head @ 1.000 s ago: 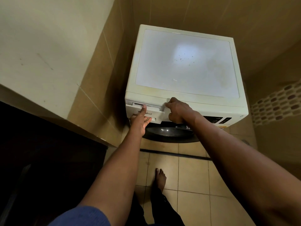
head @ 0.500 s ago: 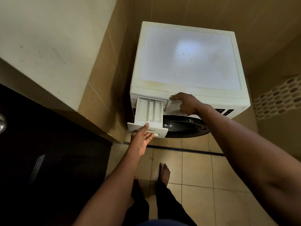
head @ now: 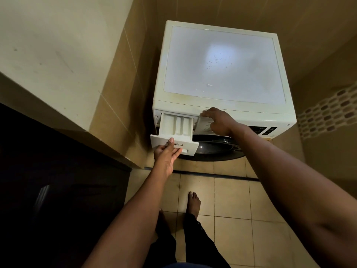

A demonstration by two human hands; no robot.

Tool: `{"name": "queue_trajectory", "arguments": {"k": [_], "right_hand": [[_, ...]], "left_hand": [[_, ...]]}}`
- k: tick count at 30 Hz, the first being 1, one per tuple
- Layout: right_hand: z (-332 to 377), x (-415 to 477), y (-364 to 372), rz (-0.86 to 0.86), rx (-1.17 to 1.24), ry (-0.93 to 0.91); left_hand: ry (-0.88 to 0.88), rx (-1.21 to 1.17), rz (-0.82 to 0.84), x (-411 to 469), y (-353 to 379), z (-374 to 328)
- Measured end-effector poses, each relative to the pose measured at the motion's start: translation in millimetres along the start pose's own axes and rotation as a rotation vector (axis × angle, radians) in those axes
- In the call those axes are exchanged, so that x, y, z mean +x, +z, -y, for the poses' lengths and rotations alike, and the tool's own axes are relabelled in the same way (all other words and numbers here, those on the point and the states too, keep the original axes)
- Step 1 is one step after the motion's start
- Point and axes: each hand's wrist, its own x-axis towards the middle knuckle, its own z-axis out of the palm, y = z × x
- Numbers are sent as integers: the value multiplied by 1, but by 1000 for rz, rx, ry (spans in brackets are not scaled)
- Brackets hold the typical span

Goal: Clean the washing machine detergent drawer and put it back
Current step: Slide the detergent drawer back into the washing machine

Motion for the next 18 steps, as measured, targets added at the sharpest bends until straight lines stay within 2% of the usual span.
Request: {"name": "queue_trajectory", "arguments": {"k": [10,18], "right_hand": [[-5,7,-4,-5,10,-21],[0,12,-9,-12,-43,-27]], "left_hand": [[15,37,-31,75,71,-45],[30,10,-26,82,72,-43]]}}
